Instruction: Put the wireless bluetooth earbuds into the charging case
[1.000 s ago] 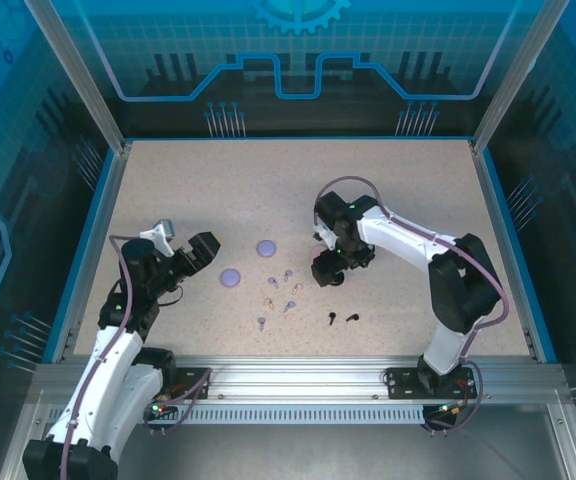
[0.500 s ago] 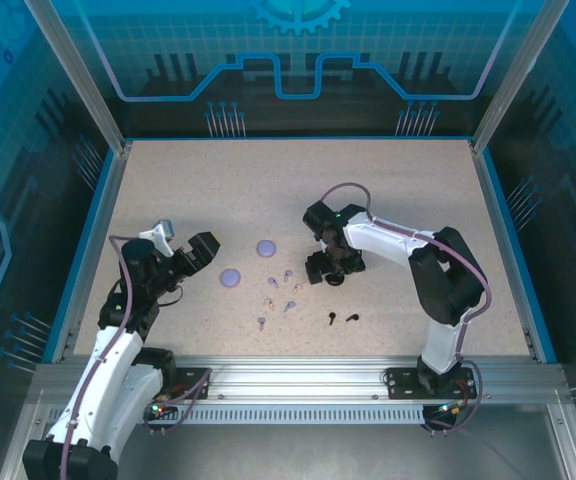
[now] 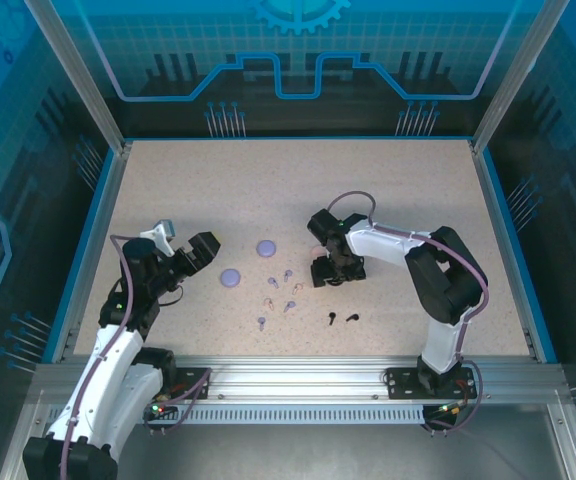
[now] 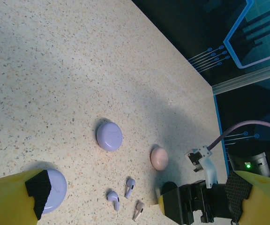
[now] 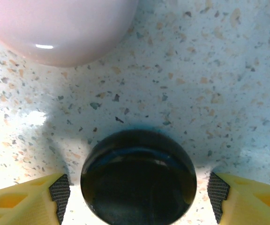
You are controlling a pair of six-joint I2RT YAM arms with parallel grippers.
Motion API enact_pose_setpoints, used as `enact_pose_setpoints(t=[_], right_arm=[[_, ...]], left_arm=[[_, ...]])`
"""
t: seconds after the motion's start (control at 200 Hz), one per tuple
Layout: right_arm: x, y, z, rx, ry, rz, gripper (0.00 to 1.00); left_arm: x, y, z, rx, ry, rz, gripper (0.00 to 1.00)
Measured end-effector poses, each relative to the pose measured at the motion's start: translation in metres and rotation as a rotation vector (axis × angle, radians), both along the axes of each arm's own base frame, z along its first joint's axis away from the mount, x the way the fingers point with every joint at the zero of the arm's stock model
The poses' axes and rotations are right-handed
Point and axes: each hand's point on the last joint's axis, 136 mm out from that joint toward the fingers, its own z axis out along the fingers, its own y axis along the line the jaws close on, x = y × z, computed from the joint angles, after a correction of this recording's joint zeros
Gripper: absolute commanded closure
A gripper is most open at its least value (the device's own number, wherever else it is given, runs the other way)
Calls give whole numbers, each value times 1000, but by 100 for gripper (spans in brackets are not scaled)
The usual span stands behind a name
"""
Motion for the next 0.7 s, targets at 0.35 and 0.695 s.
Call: enact_pose_setpoints(t=[0.35, 0.695], right_arm=[[5, 3, -1, 22, -14, -23, 29], [5, 4, 0, 12, -12, -18, 29]], left_arm=[[0, 0, 0, 2, 0, -2, 1], [1, 0, -1, 4, 3, 1, 1]])
